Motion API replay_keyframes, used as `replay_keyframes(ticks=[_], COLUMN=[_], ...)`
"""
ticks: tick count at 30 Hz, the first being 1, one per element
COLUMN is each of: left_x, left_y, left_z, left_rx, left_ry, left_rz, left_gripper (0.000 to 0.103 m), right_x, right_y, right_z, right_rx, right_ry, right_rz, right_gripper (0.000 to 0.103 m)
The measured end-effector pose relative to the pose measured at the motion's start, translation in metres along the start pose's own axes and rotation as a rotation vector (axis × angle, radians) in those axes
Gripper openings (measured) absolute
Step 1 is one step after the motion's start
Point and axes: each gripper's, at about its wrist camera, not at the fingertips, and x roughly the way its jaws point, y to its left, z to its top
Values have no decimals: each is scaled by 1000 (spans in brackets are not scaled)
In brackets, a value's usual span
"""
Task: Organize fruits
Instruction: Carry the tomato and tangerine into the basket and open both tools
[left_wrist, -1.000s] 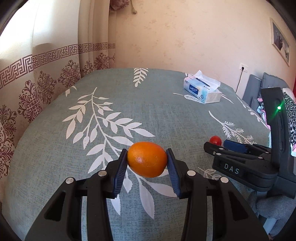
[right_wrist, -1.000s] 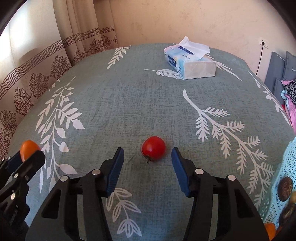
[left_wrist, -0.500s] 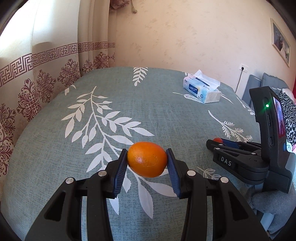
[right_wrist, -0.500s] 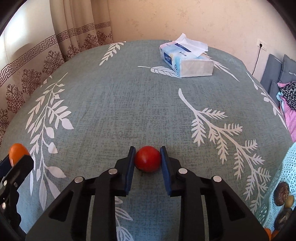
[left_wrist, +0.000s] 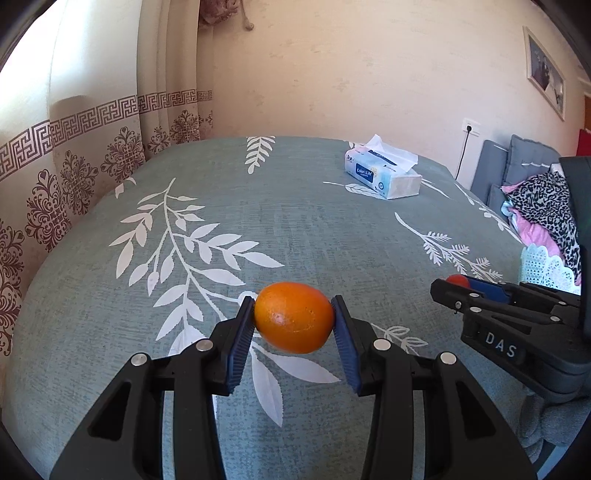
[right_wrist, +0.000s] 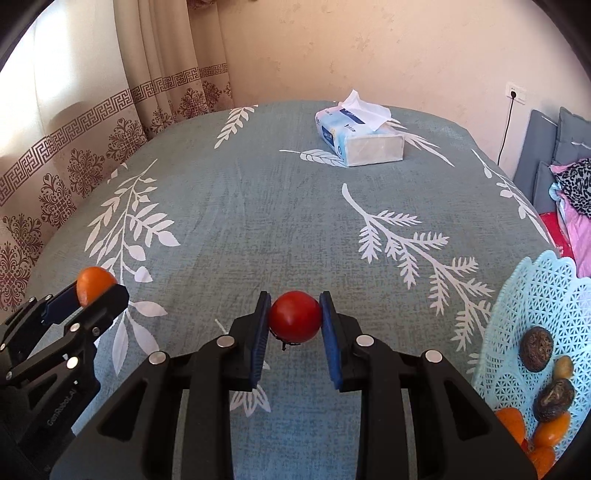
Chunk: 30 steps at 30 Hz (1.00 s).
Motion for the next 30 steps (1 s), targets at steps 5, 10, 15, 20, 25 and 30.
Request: replay_keyframes(ticks=[5,10,15,20,25,30], left_x=[-2,-5,-7,-8,-9,-8], left_y=[-5,-12,-16,-20,-22,-25], left_z=[-2,-4,-6,-7,-8,-11], left_rx=[13,29,39,49,55,67], left_ry=[-2,-5,-7,-6,-8,-1], left_rz=[-12,-27,-37,-43,-43,-42], left_gripper=[42,42,42,42,42,42], right_x=[-21,-39,-56,-71,-85,-102], right_y=[-6,-12,-18,-27,-46,-84], right_z=[-4,-9,-15,-23,-35,-46], right_rx=[15,30,45,65,102,189], right_ry=[-30,-51,-73,-83,-95,-109], right_rz=[3,5,9,-7,-41,-94], right_gripper=[28,28,28,28,28,28])
